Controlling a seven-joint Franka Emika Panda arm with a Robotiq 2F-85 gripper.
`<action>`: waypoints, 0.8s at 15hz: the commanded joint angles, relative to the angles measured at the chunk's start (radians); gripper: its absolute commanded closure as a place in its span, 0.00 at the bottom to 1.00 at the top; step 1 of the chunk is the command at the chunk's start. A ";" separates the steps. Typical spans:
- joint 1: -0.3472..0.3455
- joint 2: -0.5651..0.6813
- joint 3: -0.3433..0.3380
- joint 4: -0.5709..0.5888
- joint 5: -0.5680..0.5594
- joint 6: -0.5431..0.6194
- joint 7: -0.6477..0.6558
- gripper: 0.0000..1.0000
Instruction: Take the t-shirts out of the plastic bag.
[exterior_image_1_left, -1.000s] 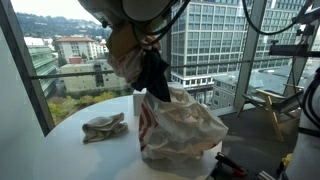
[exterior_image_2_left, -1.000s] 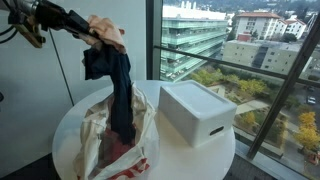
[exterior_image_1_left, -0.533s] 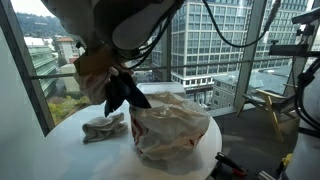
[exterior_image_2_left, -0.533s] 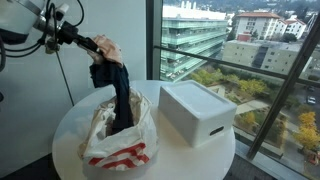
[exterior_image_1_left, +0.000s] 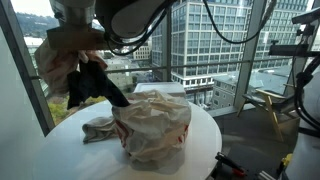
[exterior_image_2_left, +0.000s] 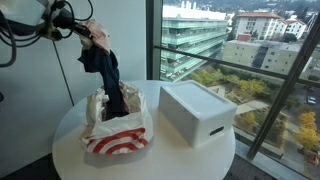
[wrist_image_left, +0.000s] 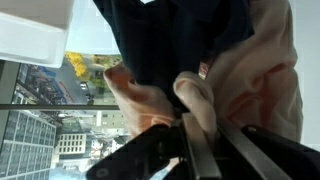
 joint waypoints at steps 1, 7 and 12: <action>0.001 -0.146 0.000 -0.012 -0.040 0.075 0.030 0.97; -0.023 -0.335 0.065 -0.007 -0.246 0.012 0.152 0.97; -0.022 -0.437 0.106 -0.011 -0.465 -0.118 0.299 0.97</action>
